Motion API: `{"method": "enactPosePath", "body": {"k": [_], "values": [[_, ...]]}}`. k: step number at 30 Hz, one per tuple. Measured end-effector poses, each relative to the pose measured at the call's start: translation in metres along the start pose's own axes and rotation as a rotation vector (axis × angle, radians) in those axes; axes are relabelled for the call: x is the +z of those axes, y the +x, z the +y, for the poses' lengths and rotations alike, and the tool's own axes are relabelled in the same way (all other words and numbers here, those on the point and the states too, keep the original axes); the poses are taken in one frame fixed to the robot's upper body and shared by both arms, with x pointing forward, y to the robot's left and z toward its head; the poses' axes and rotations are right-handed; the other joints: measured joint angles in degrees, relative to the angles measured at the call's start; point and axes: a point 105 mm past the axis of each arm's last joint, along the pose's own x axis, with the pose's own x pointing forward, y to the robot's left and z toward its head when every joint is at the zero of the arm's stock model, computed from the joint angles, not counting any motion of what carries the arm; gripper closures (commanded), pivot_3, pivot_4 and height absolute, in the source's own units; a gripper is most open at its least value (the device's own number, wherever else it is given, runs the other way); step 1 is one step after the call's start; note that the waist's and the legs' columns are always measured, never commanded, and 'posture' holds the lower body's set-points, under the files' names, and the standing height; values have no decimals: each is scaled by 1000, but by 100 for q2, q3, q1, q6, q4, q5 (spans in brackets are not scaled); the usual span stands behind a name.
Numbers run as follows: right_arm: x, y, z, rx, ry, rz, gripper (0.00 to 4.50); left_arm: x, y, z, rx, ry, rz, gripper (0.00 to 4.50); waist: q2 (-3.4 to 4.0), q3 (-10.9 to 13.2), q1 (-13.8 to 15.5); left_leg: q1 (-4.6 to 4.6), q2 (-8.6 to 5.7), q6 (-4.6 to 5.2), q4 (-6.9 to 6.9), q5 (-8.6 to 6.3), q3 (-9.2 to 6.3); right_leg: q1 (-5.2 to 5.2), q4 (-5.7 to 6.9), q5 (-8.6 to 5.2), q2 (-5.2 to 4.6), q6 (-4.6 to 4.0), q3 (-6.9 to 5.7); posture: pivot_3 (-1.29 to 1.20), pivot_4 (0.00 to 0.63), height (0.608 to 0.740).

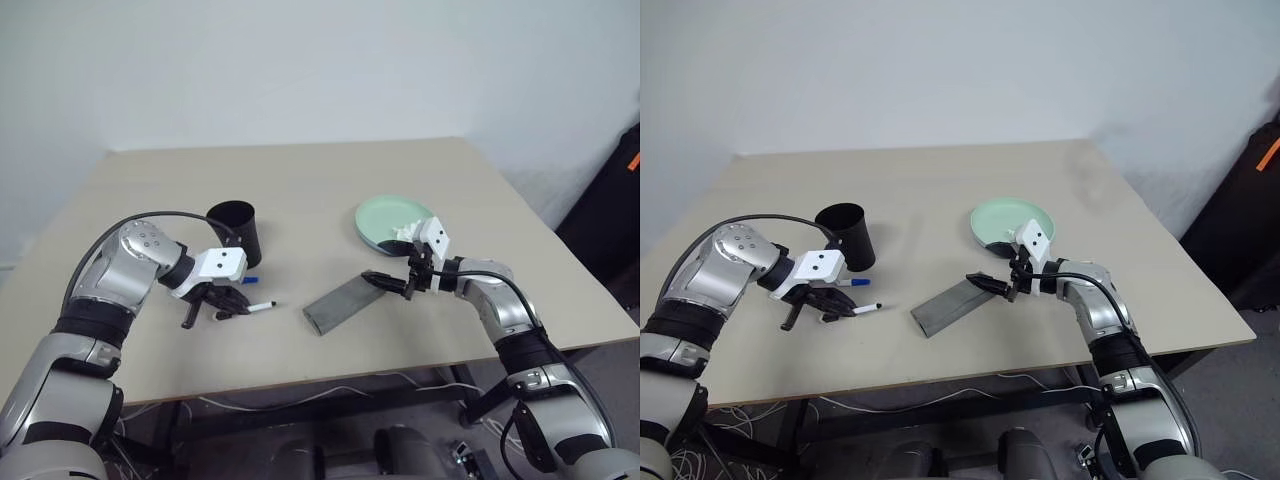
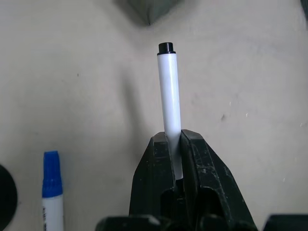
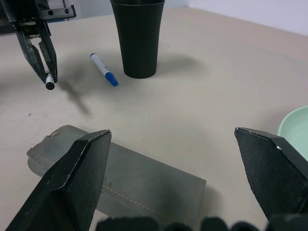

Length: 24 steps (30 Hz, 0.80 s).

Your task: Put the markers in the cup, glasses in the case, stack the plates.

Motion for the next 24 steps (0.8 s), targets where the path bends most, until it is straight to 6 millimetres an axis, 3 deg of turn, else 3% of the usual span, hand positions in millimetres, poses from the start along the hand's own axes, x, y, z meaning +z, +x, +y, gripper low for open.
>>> {"method": "enactPosePath", "body": {"k": [5, 13, 18, 24], "values": [[0, 1, 1, 8, -1, 4, 40, 37, -1, 9, 86, -43, -235, 4471, 0, 0, -3, -1, -5, 0, 0, 0, -4, 2, -5, 0, -2, 1, 4, 0, 0, 720], [-1, 0, 1, 11, -2, 9, 40, 47, -5, 11, 138, -93, -326, 4471, 0, 0, -28, 5, -11, -2, 0, 1, -7, 2, 1, 0, 9, 0, 2, 0, 0, 720], [1, 1, 3, 18, -11, 9, 40, 91, -24, 30, 326, -147, -670, 4471, -2, 0, -27, 5, -7, -7, 0, 5, -15, 11, -4, 3, 1, 5, 6, 0, 0, 720], [0, 1, 3, 21, -8, 13, 40, 96, -32, 41, 446, -209, -768, 4471, -2, 0, -30, 8, -18, -8, 0, 5, -13, 11, -1, 8, 9, 13, 4, 0, 0, 720]]}}
